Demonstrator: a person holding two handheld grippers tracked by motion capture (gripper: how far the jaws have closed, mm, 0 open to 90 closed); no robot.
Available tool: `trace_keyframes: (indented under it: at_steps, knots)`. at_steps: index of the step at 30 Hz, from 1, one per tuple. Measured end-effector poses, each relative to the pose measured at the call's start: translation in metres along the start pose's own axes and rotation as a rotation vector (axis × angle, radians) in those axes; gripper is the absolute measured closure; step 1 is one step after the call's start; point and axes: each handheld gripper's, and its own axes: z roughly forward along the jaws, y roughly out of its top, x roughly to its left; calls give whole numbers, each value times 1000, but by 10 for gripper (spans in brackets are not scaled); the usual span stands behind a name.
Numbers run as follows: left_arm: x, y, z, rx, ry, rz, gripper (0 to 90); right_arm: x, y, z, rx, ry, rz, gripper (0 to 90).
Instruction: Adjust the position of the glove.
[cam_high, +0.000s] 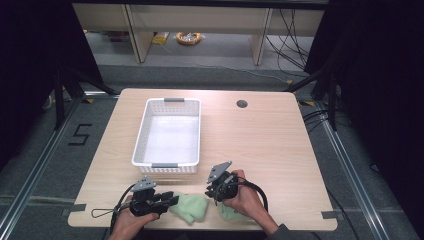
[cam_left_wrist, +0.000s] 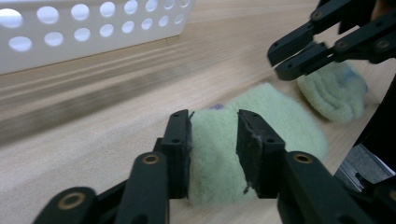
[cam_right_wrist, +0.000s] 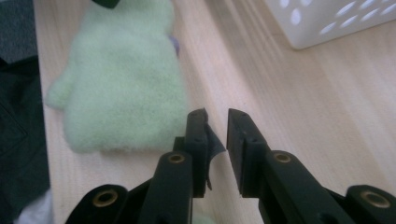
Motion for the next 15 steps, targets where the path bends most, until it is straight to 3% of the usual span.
trace_keyframes:
  at_steps: [1,2,4,5,8,10,12,14,15]
  knots:
    - [0,0,-1,0,0,1,627,2,-1,-5,-4,-15,36,769]
    - [0,-1,-1,-3,0,-1,625,1,-1,-7,-16,-3,20,762]
    - [0,-1,-3,-6,1,-5,601,1,-4,-17,-35,-8,52,747]
    - [-1,-1,-5,-13,11,-4,582,1,-6,-19,-52,-14,42,737]
    - [-3,0,-8,-22,26,29,530,1,-17,-33,-71,-36,87,713]
    - [-5,0,-10,-31,32,44,490,2,-23,-41,-73,-37,109,702]
    - [-8,1,-11,-28,33,44,455,5,-33,-50,-76,-66,165,686]
    - [-9,0,-12,-24,29,65,447,4,-40,-56,-81,-51,159,676]
    - [-11,0,-12,-29,26,61,438,6,-44,-60,-72,-72,186,674]
